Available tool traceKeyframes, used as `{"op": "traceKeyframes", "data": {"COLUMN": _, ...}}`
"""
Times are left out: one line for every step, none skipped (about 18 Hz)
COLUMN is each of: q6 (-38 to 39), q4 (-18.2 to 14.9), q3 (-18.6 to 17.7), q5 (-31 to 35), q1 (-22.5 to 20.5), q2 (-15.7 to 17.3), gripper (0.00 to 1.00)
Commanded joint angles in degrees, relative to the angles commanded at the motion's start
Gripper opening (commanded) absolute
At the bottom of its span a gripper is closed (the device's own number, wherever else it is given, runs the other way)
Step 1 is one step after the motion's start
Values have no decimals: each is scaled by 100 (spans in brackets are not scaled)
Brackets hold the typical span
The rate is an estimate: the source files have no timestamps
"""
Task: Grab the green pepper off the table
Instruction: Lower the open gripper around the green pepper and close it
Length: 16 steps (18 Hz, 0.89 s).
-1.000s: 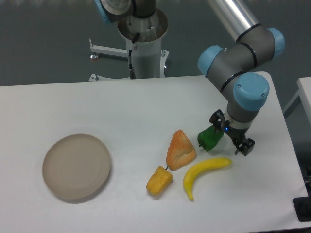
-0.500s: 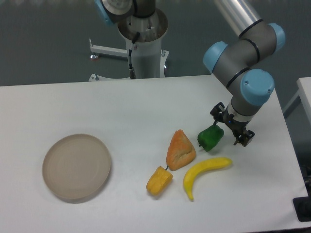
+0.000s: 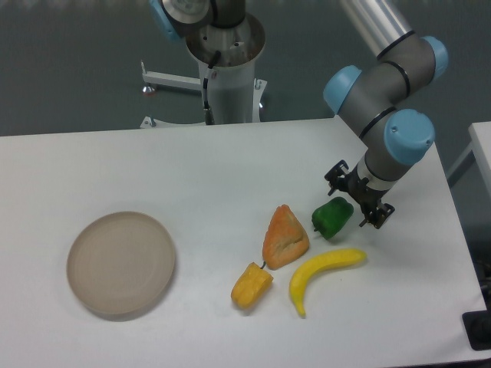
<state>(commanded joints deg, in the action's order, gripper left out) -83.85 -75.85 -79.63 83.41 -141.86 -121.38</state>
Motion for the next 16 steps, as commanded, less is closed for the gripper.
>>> {"op": "traceKeyframes", "data": {"q6": 0, "q4": 9, "q3": -18, "q5": -9, "q1": 0, "q2": 0, "gripper": 100}}
{"op": "traceKeyframes", "data": {"q6": 0, "q4": 18, "q3": -44, "q5": -9, "q1": 0, "q2": 0, "gripper": 100}}
{"op": "traceKeyframes", "data": {"q6": 0, "q4": 18, "q3": -70, "q5": -26, "q1": 0, "q2": 0, "gripper": 100}}
{"op": "traceKeyframes", "data": {"q6": 0, "q4": 26, "q3": -114, "q5": -44, "q1": 0, "q2": 0, "gripper": 100}}
{"op": "traceKeyframes", "data": {"q6": 0, "q4": 26, "q3": -141, "q5": -44, "q1": -9, "q2": 9, "gripper": 100}}
{"op": "traceKeyframes", "data": {"q6": 0, "q4": 26, "q3": -141, "q5": -53, "q1": -9, "q2": 0, "gripper": 100}}
{"op": "traceKeyframes", "data": {"q6": 0, "q4": 26, "q3": -150, "q5": -96, "q1": -9, "q2": 0, "gripper": 100}}
{"op": "traceKeyframes", "data": {"q6": 9, "q4": 26, "q3": -158, "q5": -140, "q1": 0, "q2": 0, "gripper": 100}}
{"op": "traceKeyframes", "data": {"q6": 9, "q4": 26, "q3": -167, "q5": -149, "q1": 0, "q2": -9, "gripper": 100}}
{"op": "traceKeyframes", "data": {"q6": 0, "q4": 35, "q3": -167, "q5": -158, "q1": 0, "q2": -9, "gripper": 100}}
{"op": "traceKeyframes", "data": {"q6": 0, "q4": 35, "q3": -167, "q5": -193, "q1": -9, "q2": -17, "gripper": 98}}
{"op": "traceKeyframes", "data": {"q6": -9, "q4": 35, "q3": -159, "q5": -237, "q1": -9, "q2": -26, "gripper": 85}}
{"op": "traceKeyframes", "data": {"q6": 0, "q4": 35, "q3": -159, "q5": -255, "q1": -17, "q2": -26, "gripper": 72}}
{"op": "traceKeyframes", "data": {"q6": -9, "q4": 27, "q3": -141, "q5": -255, "q1": -18, "q2": -35, "gripper": 60}}
{"op": "traceKeyframes", "data": {"q6": 0, "q4": 26, "q3": -115, "q5": -255, "q1": -18, "q2": -35, "gripper": 51}}
{"op": "traceKeyframes", "data": {"q6": 0, "q4": 26, "q3": -97, "q5": -255, "q1": -26, "q2": -35, "gripper": 43}}
